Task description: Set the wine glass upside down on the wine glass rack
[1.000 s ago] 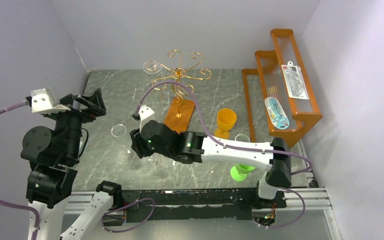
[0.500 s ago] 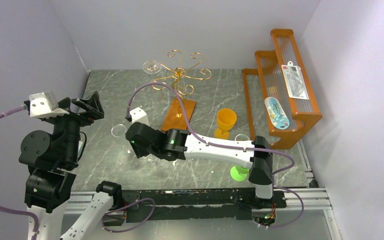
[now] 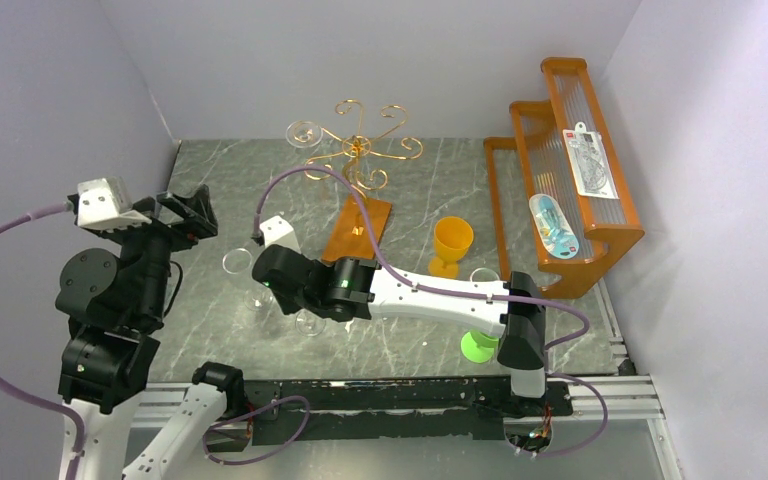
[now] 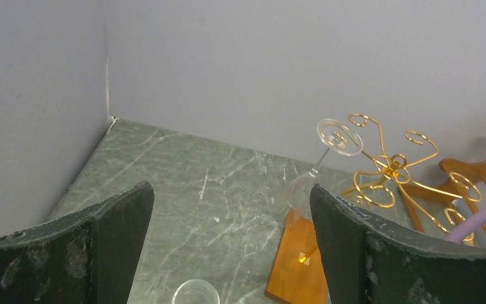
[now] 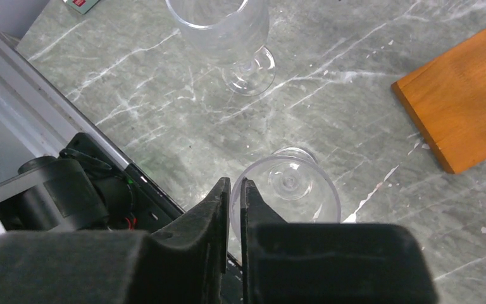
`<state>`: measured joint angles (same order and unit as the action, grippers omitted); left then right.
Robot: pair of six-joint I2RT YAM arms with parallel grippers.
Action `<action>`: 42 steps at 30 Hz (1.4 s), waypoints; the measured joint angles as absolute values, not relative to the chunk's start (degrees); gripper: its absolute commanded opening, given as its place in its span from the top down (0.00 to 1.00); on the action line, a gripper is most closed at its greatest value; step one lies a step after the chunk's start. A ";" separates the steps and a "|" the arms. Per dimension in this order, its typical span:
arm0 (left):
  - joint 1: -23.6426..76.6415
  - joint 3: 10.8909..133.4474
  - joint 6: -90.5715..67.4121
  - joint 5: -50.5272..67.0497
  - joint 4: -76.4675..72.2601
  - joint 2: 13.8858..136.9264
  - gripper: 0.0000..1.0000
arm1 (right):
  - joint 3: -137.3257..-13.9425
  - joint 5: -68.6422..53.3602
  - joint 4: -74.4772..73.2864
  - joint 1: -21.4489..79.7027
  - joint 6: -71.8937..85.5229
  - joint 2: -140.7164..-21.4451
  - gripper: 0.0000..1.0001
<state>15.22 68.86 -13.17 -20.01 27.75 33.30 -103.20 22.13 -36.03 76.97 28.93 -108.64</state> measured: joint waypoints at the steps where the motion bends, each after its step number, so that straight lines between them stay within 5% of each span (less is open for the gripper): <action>1: 15.22 68.66 -13.72 -19.86 28.23 33.34 0.03 | -103.13 22.13 -35.99 76.95 28.67 -108.62 0.99; 11: 15.22 64.64 -25.15 -13.10 30.46 33.32 0.07 | -93.69 23.99 -31.88 76.95 25.89 -100.77 1.00; 25: 15.22 56.38 -52.97 -5.21 39.27 30.37 0.07 | -64.18 30.22 -7.97 76.93 18.72 -68.75 1.00; 42: 15.22 38.26 -80.49 14.46 29.50 27.20 0.14 | -52.23 30.37 19.18 76.93 12.97 -60.69 1.00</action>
